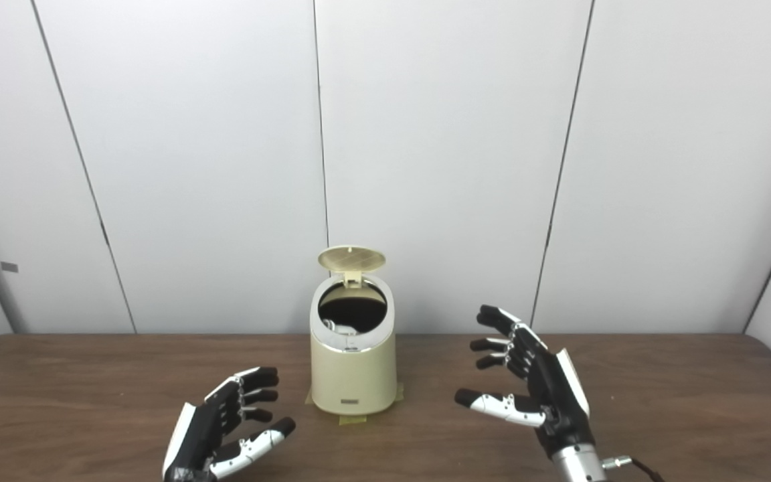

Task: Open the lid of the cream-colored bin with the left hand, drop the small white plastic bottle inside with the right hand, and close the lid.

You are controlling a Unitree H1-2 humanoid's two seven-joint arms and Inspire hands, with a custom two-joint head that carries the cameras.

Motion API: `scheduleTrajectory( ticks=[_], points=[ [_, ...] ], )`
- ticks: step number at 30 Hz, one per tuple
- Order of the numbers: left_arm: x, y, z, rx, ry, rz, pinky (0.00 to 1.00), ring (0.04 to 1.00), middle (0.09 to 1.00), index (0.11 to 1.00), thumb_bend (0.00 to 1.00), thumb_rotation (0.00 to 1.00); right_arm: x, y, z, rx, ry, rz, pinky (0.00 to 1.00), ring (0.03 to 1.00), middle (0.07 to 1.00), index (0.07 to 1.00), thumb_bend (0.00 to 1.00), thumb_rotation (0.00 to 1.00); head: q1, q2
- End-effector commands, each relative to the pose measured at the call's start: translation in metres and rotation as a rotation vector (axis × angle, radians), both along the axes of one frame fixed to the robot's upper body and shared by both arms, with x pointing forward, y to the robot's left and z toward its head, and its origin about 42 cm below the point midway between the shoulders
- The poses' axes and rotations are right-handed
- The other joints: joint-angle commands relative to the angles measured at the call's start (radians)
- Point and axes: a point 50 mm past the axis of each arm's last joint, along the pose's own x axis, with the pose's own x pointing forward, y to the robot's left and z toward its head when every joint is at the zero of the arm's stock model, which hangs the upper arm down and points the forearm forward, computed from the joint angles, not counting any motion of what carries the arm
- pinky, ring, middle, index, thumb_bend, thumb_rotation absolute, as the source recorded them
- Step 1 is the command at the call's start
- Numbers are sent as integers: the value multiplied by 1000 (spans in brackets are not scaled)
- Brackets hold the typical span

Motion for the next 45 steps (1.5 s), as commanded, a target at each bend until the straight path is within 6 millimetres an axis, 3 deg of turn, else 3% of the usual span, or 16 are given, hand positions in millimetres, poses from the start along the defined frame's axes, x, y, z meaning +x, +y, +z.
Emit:
scheduleTrajectory(
  ticks=[1,7,10,13,17,25,32,45],
  points=[
    [6,-4,14,-3,-86,-15,623,729,766,769,725,165,4,0,16,17,-66,6,546,681,819,809,812,212,1,-1],
    [7,-2,19,-19,-93,-22,631,744,779,786,717,164,-4,1,5,37,-54,-1,538,670,809,805,790,204,18,-2],
    [13,1,29,27,-114,2,616,762,823,813,740,227,-5,1,-1,41,-50,-16,538,668,809,803,797,233,23,-3],
    [22,7,45,85,-149,4,607,779,878,859,766,305,-6,0,-4,45,-49,-25,539,665,803,807,796,248,25,-5],
    [37,13,71,133,-191,-22,685,847,909,916,802,345,-5,-2,-9,44,-51,-26,539,658,802,820,783,238,25,-6],
    [68,17,119,211,-240,-39,720,880,910,928,850,367,-6,-3,-13,45,-48,-28,542,650,802,822,781,228,28,-7],
    [91,9,155,265,-254,-58,800,942,937,961,850,340,-7,-1,-12,40,-42,-22,538,651,808,818,760,184,28,-10],
    [143,-15,208,437,-253,-124,889,974,962,977,872,394,-11,8,-4,15,-48,14,509,655,824,822,751,154,11,-18]
  ],
)
